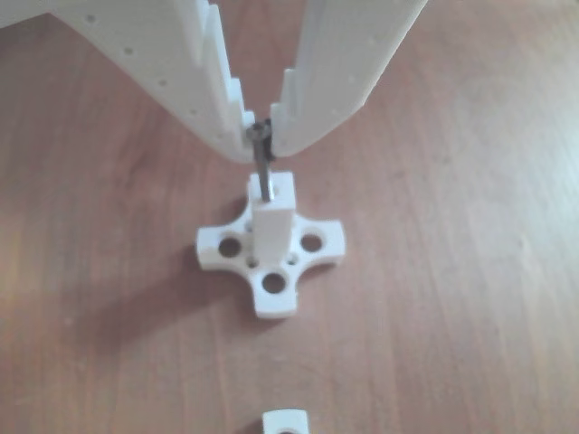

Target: Grab the screw and set it in the hole.

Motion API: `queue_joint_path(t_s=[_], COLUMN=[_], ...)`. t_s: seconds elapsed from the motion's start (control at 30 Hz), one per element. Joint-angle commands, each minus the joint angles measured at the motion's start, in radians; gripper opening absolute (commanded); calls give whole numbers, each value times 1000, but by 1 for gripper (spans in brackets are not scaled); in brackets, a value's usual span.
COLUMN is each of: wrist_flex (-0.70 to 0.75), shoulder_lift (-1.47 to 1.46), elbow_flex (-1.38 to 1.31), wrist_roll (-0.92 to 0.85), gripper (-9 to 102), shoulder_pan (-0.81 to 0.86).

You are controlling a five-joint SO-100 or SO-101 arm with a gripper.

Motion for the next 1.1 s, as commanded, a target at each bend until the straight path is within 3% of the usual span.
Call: queue_joint_path(t_s=[0.0,1.07], wrist_flex=[-18,-41], shoulder_lift=[52,32], elbow_flex=[-26,-66], wrist_roll=[8,8], gripper=[-4,-4], shoulder_pan=[-14,6])
